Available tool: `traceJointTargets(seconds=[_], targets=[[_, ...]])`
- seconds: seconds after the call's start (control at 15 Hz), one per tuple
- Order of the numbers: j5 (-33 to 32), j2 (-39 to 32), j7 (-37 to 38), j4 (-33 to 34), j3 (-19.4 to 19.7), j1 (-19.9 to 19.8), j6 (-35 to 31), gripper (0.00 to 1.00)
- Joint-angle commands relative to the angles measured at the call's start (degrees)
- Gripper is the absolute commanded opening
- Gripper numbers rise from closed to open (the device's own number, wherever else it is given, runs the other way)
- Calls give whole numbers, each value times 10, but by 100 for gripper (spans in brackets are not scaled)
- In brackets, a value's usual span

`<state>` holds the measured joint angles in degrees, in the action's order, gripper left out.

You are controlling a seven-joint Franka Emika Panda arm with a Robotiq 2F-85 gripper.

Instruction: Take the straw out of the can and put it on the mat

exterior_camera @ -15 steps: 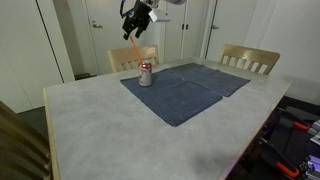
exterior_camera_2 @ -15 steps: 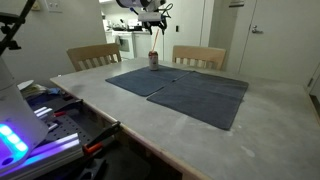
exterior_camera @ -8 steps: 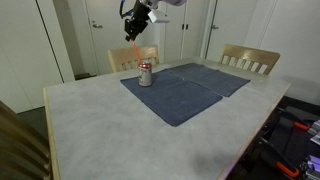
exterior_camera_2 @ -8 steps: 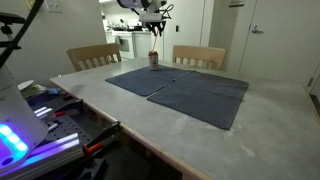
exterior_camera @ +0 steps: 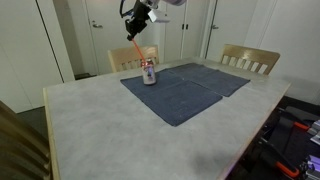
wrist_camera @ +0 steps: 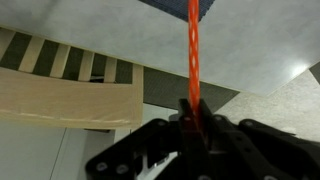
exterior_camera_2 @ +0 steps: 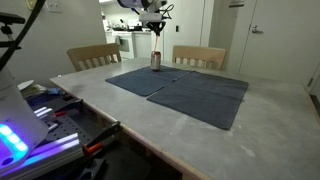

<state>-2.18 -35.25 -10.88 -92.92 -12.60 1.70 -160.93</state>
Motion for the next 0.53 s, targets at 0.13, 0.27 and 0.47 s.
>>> traceJointTargets(seconds=[0.13, 0.27, 0.47], targets=[[28, -10, -33, 11, -18, -17, -5, 2], [32, -7, -33, 7, -21, -19, -8, 2], [40, 1, -30, -5, -24, -20, -19, 2]])
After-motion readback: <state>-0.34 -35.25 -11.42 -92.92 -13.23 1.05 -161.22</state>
